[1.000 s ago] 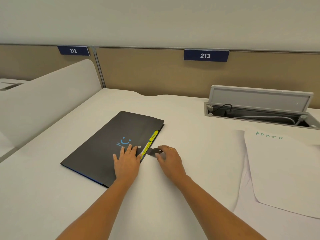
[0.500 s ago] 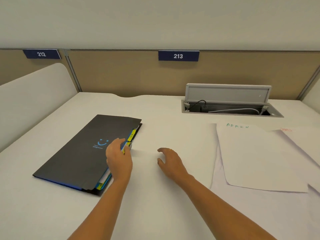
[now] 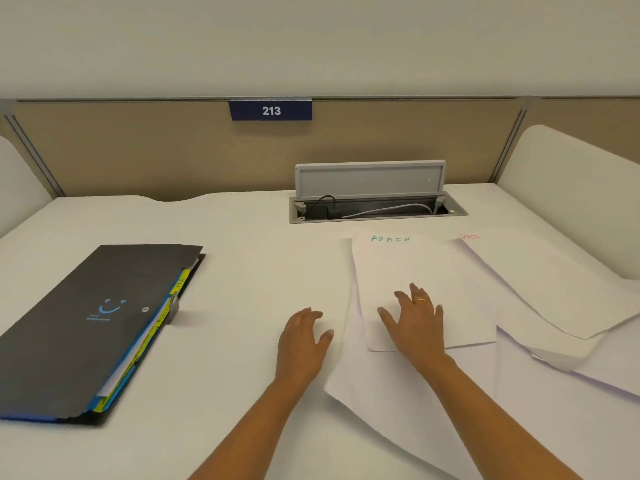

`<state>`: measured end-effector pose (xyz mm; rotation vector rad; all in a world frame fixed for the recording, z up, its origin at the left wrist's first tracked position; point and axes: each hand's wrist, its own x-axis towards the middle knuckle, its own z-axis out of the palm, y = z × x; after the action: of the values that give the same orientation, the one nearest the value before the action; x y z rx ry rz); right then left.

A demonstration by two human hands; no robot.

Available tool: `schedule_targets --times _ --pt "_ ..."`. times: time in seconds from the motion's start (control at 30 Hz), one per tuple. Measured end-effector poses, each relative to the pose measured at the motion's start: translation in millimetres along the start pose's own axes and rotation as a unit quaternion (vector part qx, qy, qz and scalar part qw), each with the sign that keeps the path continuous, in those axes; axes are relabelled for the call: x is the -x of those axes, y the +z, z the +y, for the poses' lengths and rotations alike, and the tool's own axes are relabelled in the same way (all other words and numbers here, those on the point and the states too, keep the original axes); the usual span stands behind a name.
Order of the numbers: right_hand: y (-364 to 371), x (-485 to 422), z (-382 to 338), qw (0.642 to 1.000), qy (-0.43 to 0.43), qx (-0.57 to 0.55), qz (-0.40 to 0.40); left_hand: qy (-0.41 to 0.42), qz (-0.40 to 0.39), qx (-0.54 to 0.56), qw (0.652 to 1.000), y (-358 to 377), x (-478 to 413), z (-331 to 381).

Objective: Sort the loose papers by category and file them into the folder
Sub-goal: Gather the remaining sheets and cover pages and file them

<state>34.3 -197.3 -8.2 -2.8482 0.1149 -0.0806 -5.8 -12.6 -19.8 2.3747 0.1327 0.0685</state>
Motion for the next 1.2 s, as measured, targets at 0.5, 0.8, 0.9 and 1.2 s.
schedule_targets --times 0.5,0.8,0.9,1.2 --pt "8 22 -9 0.951 -0.093 -0.251 -0.155 0.004 -0.09 -0.113 0.99 17 -12 30" --pt "2 19 46 0.989 0.124 -0.062 -0.045 -0.063 -0.022 -0.212 0.975 -11 -15 0" --pt "7 17 37 0.992 0.076 -0.07 -0.066 -0.099 0.021 -0.192 0.976 -23 -17 -6" --pt "8 5 -1 0.95 -0.038 -0.286 -0.12 0.053 -0.007 -0.146 0.988 -12 -17 24"
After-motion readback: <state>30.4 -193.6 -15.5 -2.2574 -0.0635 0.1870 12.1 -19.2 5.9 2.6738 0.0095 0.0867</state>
